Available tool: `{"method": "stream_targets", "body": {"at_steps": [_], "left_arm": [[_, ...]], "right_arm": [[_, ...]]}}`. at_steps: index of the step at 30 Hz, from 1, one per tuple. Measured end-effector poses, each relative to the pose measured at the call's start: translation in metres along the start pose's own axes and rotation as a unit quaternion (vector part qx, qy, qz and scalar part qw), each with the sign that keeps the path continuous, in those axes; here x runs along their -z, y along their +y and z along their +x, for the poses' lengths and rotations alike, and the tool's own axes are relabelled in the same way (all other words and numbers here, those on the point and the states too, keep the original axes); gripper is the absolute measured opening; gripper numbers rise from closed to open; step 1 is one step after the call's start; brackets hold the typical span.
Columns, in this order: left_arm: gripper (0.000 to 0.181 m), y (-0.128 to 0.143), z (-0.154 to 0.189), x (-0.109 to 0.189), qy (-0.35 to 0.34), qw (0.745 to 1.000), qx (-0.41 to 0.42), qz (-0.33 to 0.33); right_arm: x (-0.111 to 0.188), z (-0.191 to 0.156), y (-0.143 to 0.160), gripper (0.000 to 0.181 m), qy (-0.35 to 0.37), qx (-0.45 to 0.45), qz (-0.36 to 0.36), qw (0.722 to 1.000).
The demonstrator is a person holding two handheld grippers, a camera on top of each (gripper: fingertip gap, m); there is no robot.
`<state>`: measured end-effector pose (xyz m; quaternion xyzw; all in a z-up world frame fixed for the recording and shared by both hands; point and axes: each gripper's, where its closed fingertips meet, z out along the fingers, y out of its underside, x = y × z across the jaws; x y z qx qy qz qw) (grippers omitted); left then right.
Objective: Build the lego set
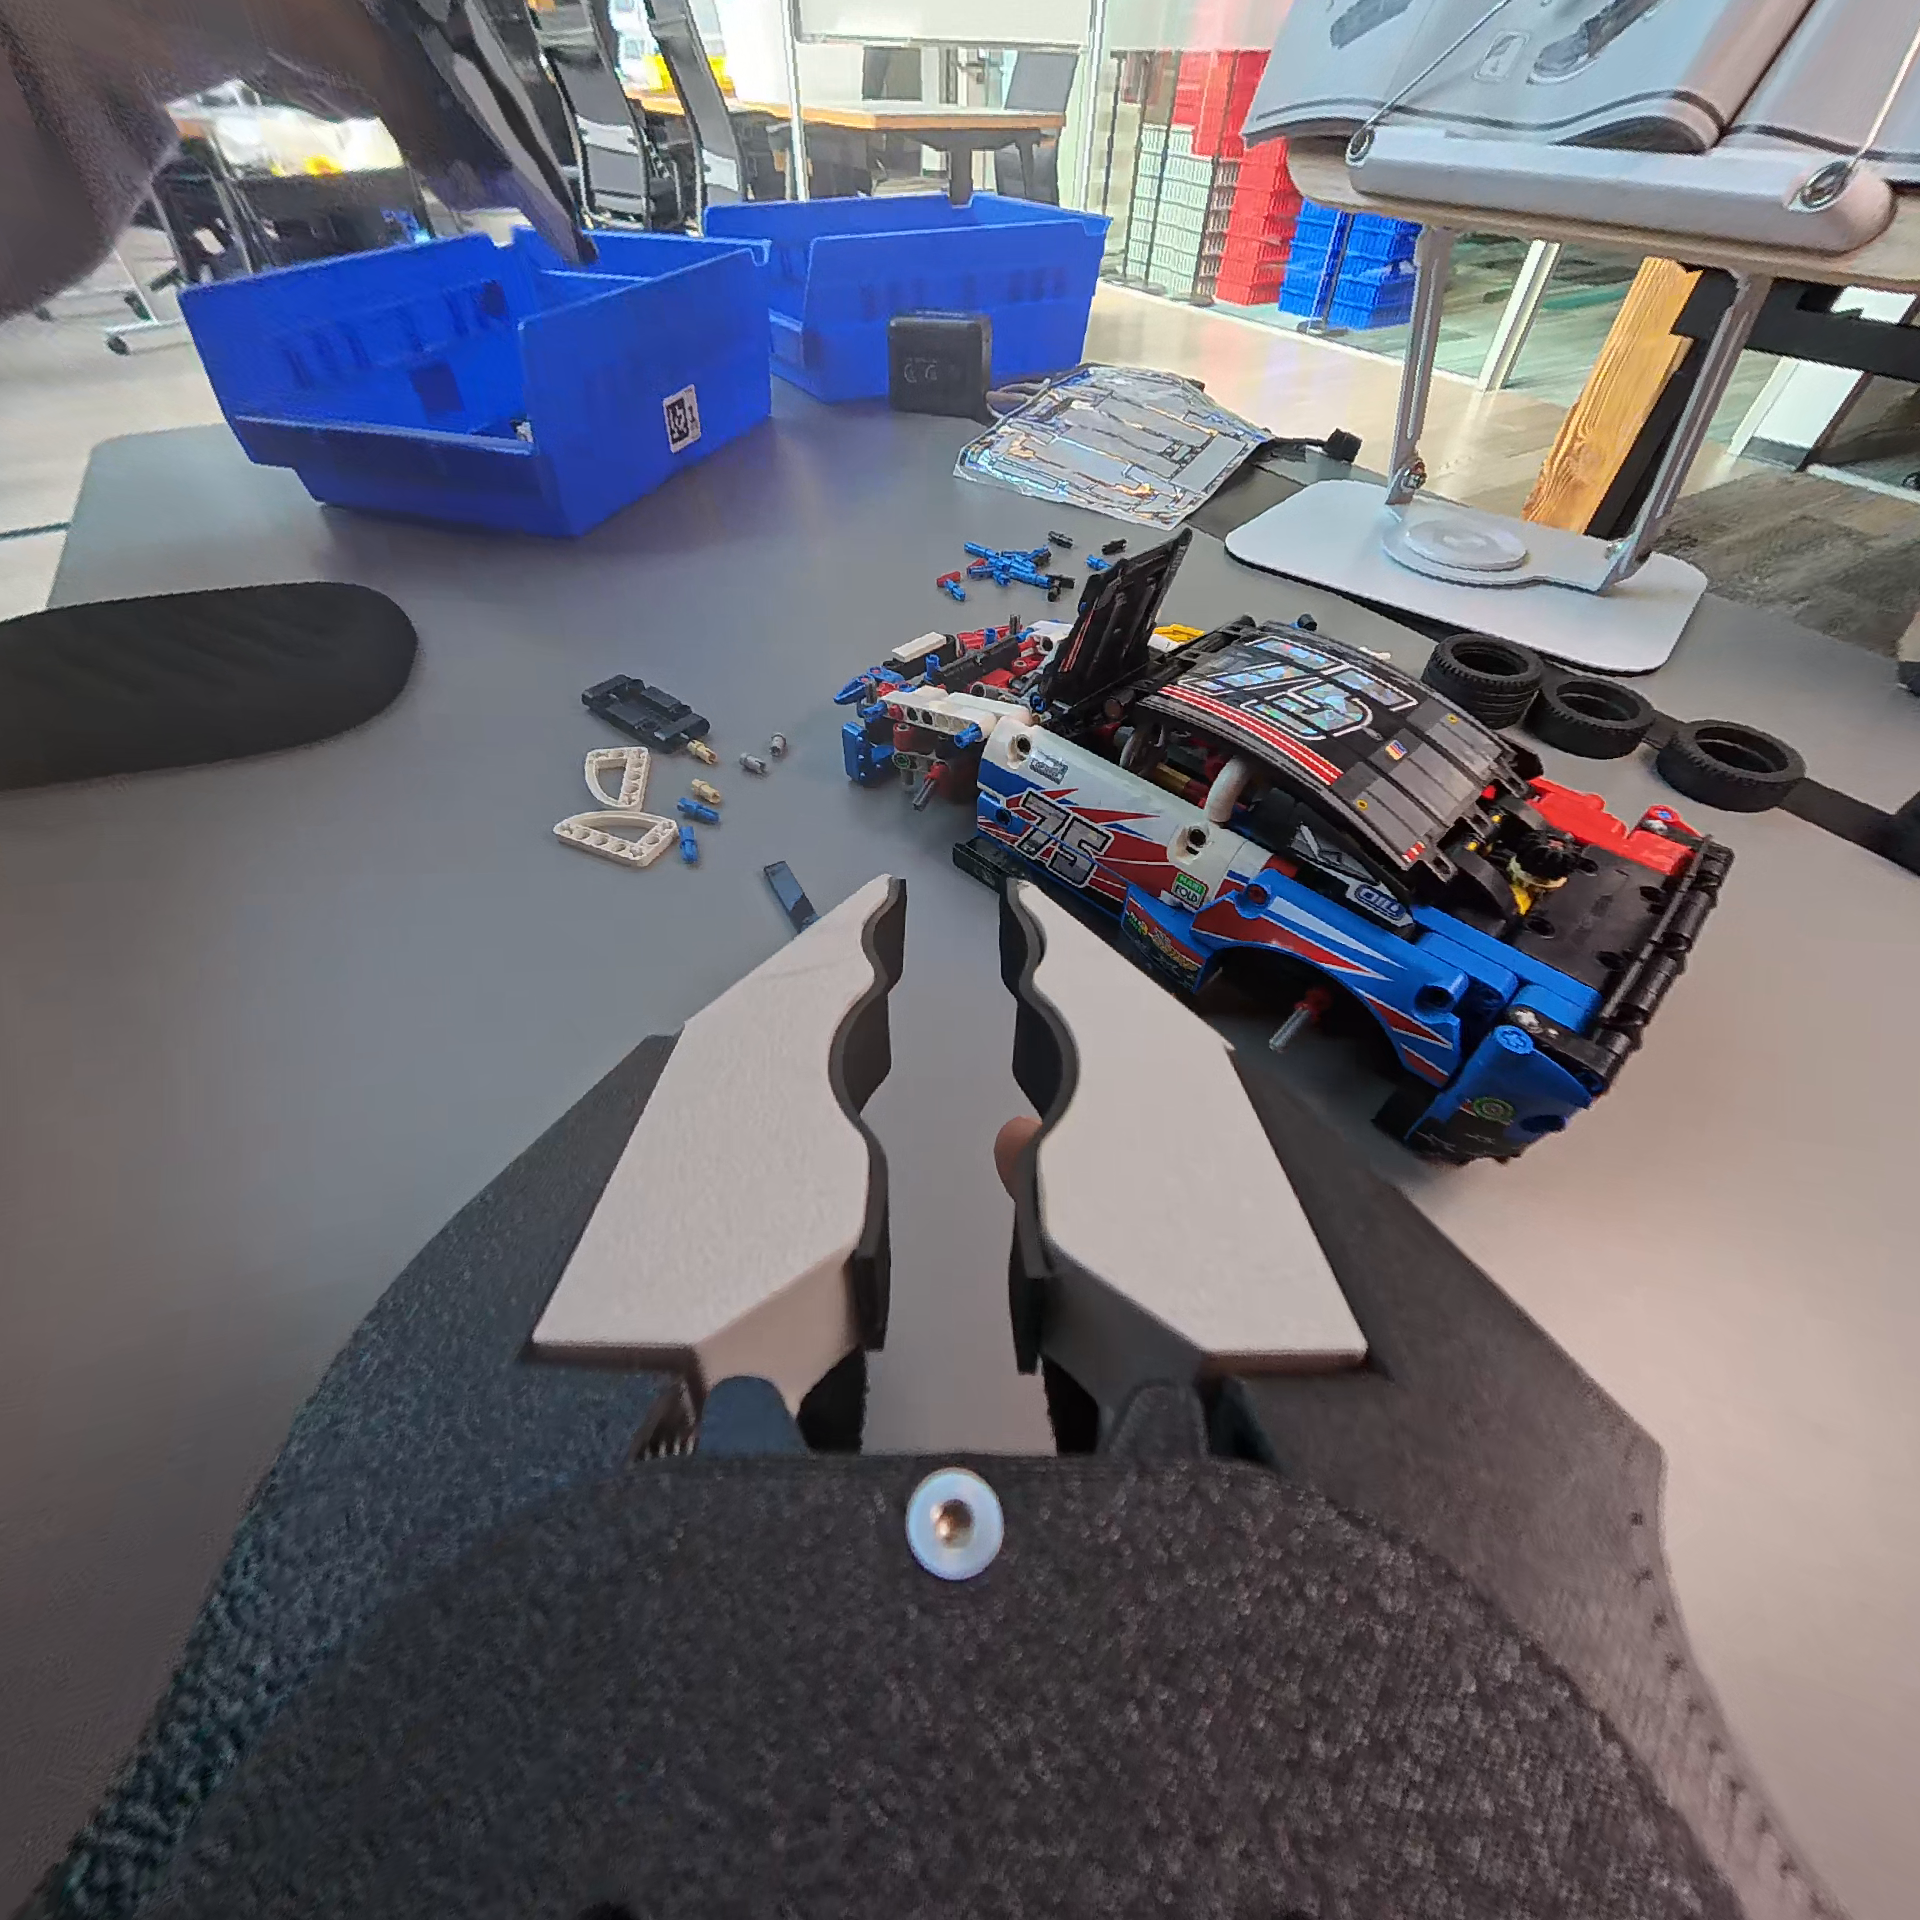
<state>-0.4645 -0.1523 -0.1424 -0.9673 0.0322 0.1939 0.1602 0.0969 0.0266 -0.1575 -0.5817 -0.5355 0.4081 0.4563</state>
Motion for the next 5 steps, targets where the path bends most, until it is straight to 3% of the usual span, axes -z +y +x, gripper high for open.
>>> {"method": "stream_targets", "body": {"at_steps": [1, 5], "left_arm": [[0.012, -0.015, 0.018, 0.018, 0.013, 0.999, -0.014, 0.035], [0.012, -0.065, 0.135, 0.076, 0.120, 0.977, -0.115, 0.131]], "right_arm": [[-0.002, -0.002, -0.001, 0.015, -0.003, 0.004, 0.000, 1.000], [-0.008, -0.010, 0.001, 0.015, -0.013, 0.020, -0.008, 1.000]]}}
